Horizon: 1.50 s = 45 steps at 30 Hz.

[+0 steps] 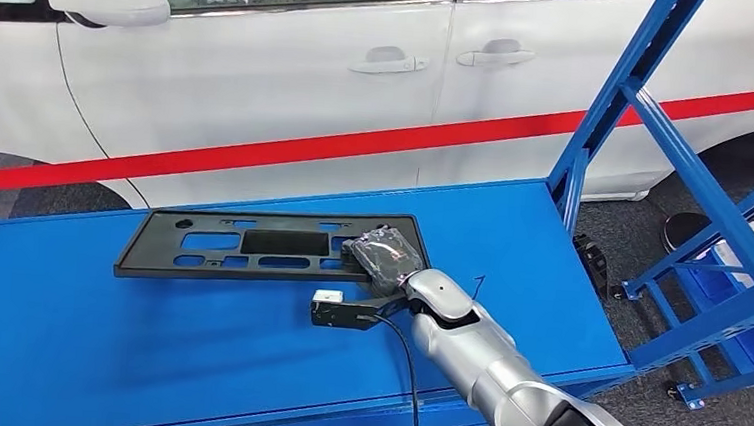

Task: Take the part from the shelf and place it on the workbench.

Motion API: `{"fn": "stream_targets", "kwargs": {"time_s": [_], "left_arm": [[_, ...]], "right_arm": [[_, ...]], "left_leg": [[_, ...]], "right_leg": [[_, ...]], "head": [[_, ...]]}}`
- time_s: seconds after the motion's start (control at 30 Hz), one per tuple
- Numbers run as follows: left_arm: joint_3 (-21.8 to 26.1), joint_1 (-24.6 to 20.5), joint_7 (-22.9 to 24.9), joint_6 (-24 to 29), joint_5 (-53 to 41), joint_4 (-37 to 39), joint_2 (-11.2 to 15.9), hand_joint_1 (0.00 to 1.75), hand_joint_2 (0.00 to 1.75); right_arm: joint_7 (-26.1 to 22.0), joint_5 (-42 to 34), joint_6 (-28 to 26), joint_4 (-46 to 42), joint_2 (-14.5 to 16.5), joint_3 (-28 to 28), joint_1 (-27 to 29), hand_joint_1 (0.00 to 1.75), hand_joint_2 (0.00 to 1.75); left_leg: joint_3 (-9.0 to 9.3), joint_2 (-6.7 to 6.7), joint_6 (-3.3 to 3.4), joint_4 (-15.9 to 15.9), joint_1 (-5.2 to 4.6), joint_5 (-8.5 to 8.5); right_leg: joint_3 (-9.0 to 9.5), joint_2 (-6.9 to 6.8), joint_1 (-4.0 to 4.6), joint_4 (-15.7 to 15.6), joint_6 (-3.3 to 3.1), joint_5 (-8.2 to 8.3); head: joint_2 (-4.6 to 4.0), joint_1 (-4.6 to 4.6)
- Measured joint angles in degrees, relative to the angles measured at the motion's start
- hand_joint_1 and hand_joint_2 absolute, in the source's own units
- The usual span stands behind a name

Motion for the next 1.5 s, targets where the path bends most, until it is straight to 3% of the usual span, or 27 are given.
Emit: {"fn": "stream_targets", "kwargs": {"time_s": [0.3, 0.53, 0.73, 0.93, 1.13, 1.5], "left_arm": [[-0.4, -0.08, -4.37, 3.89, -1.86, 0.0, 0.0, 0.0, 0.0], [-0.44, -0.66, -10.65, 0.45, -1.24, 0.0, 0.04, 0.0, 0.0], [-1.08, -0.97, -11.92, 0.96, -2.25, 0.0, 0.31, 0.0, 0.0], [-1.79, -0.7, -11.27, 2.74, -2.61, 0.0, 0.63, 0.0, 0.0], [-1.76, -0.11, -12.31, 2.51, -1.44, 0.0, 1.11, 0.0, 0.0], [-1.87, -0.27, -13.53, 1.12, -1.83, 0.0, 1.85, 0.0, 0.0]], "right_arm": [[0.54, 0.58, -1.09, -0.17, -0.14, -0.79, -0.36, 1.75, 1.75], [1.7, 5.25, -5.28, -1.02, -1.29, -0.7, -0.22, 1.75, 1.75], [3.71, 8.42, -8.96, -3.42, -2.45, -0.74, -1.59, 1.75, 1.75], [6.17, 13.08, -10.27, -10.68, -6.41, -2.12, -6.51, 1.75, 1.75], [5.49, 12.91, -9.02, -15.4, -9.23, -3.7, -10.29, 1.75, 1.75], [3.15, 9.75, -9.56, -14.94, -10.38, -3.7, -10.73, 1.75, 1.75]], "left_leg": [[-0.01, -0.01, 0.0, 0.0, 0.0, 0.0], [-0.07, 0.0, 0.01, 0.01, -0.01, 0.0], [-0.15, 0.0, 0.0, 0.01, 0.0, 0.0], [-0.2, -0.01, 0.01, 0.01, 0.0, 0.0], [-0.21, 0.0, 0.01, 0.01, -0.01, 0.0], [-0.23, -0.01, 0.01, 0.01, 0.0, 0.0]], "right_leg": [[-0.02, 0.0, -0.01, 0.0, 0.0, 0.0], [-0.07, 0.01, -0.01, 0.01, 0.01, 0.0], [-0.17, 0.0, 0.0, 0.02, 0.01, 0.0], [-0.21, -0.01, -0.01, 0.03, 0.01, 0.0], [-0.22, 0.0, -0.01, 0.02, 0.01, 0.0], [-0.25, -0.01, 0.01, 0.03, 0.02, -0.01]], "head": [[0.0, 0.0], [0.0, 0.0], [0.0, 0.0], [0.0, 0.0], [0.0, 0.0], [0.0, 0.0]]}}
